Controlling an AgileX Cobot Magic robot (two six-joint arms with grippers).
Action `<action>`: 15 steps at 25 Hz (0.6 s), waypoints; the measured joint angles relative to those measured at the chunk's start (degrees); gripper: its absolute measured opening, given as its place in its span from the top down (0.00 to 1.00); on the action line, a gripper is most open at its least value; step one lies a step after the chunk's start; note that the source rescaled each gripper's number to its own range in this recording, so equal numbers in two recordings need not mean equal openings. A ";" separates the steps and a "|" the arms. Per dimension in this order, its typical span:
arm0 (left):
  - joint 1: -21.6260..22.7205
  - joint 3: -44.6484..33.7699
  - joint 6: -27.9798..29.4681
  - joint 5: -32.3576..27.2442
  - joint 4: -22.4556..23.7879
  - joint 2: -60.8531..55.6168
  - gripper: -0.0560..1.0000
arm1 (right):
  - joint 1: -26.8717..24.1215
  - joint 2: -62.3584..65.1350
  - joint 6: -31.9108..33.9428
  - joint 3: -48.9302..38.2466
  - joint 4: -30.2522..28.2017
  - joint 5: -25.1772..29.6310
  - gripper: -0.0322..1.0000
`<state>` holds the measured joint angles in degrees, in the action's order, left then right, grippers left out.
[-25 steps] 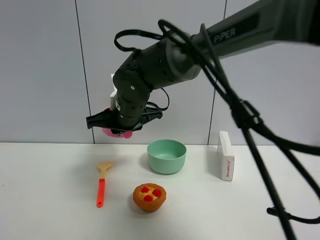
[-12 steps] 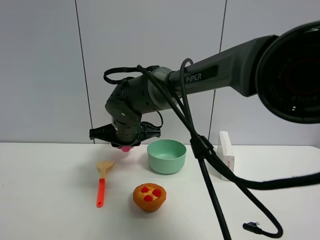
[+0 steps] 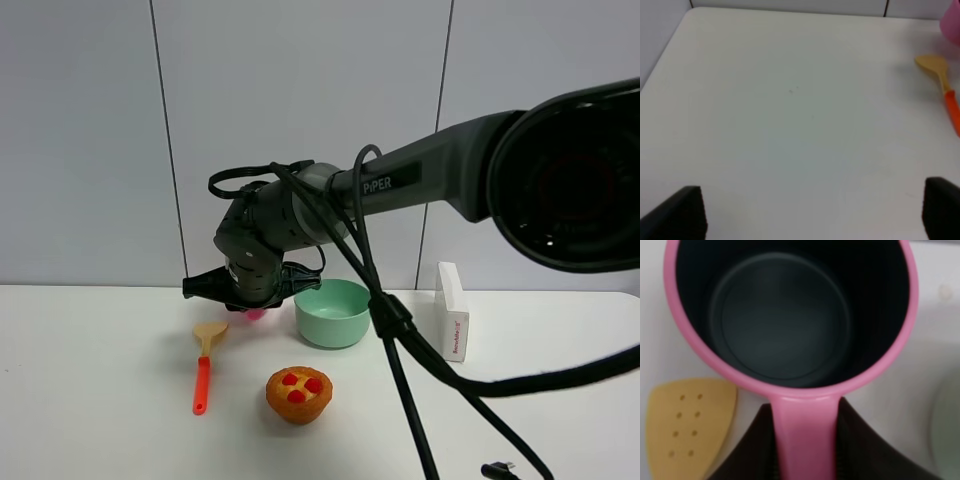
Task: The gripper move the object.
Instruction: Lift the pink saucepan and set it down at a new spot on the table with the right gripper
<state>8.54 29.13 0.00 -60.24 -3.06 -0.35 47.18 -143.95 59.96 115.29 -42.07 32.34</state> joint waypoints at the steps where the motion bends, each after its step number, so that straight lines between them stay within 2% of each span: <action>1: 0.00 0.00 0.00 0.00 0.00 0.00 0.00 | 0.00 -0.19 0.00 0.05 -0.06 -0.57 0.97; 6: 0.00 0.00 0.00 0.00 0.00 0.00 0.00 | 0.00 -0.57 0.00 0.05 -0.14 -1.83 0.94; 11: 0.00 0.00 0.00 0.00 0.00 0.00 0.00 | 0.00 -0.57 0.00 0.05 -0.50 -1.77 0.73; 15: 0.00 0.00 0.00 0.00 0.00 0.00 0.00 | 0.00 -0.57 0.00 0.05 -0.44 -0.42 0.67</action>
<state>8.54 29.13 0.00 -60.24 -3.06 -0.35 47.18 -144.52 59.96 115.34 -42.51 31.92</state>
